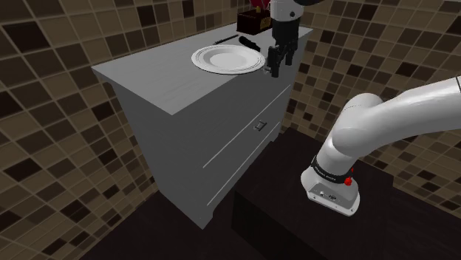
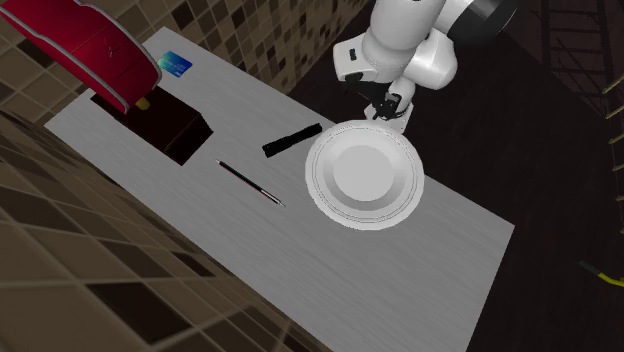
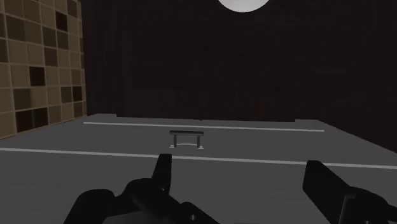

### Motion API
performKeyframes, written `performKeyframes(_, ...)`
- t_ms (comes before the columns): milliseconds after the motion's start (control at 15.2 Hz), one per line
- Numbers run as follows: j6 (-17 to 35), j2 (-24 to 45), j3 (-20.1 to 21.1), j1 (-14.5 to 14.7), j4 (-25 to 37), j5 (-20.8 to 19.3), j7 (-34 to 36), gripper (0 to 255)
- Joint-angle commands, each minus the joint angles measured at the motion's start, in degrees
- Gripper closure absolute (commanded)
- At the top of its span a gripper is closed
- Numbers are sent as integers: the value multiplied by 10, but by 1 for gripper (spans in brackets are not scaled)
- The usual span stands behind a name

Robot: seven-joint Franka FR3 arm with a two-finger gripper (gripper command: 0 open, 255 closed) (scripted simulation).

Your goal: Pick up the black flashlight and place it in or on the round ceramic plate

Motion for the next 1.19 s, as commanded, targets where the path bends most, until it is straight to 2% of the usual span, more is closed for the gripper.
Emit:
performKeyframes(0, 0, 0, 0, 0, 0, 0, 0, 0)
performKeyframes(462, 35, 148, -12, -37, 136, 24, 77, 0)
performKeyframes(990, 36, 298, -39, -73, 314, 53, 152, 0)
performKeyframes(1122, 43, 308, -42, -75, 320, 56, 158, 0)
